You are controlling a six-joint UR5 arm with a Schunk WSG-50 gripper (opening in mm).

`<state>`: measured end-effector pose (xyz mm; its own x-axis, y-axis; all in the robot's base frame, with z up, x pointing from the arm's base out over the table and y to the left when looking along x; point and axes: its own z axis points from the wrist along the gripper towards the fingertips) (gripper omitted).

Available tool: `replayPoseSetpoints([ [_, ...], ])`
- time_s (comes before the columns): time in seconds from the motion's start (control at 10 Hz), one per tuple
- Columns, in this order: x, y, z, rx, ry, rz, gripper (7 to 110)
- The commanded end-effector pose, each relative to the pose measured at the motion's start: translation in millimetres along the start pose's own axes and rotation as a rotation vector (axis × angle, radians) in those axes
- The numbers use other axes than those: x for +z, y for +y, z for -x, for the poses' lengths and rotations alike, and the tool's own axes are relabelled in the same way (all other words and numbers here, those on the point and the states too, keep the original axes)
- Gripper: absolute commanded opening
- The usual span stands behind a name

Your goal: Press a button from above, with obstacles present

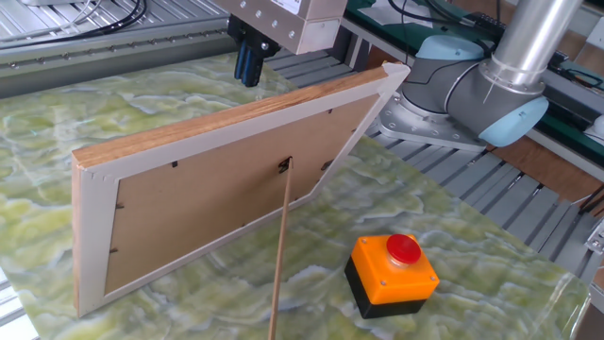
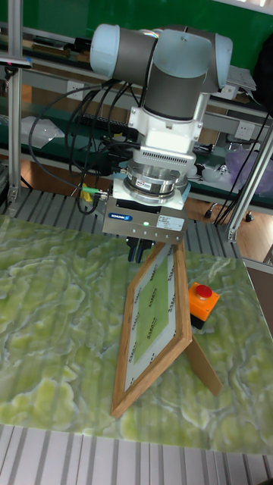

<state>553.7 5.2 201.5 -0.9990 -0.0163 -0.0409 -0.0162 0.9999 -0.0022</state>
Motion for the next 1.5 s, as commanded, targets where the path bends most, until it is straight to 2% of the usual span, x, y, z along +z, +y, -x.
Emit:
replayPoseSetpoints([
  [0.0,-1.2,-1.6,3.0,-0.022,-0.012,-0.004,7],
  [0.2,-1.3,-8.8,1.7,-0.025,-0.006,-0.033,7],
  [0.9,-5.1,-8.1,-0.2,-0.029,0.0,-0.033,7],
  [1.1,-26.3,-11.1,-7.6,-0.042,0.015,-0.058,7],
  [1.3,-50.1,-7.2,-16.5,-0.056,0.018,-0.052,7],
  [1.4,-59.4,2.8,-20.2,-0.052,0.018,-0.026,7],
])
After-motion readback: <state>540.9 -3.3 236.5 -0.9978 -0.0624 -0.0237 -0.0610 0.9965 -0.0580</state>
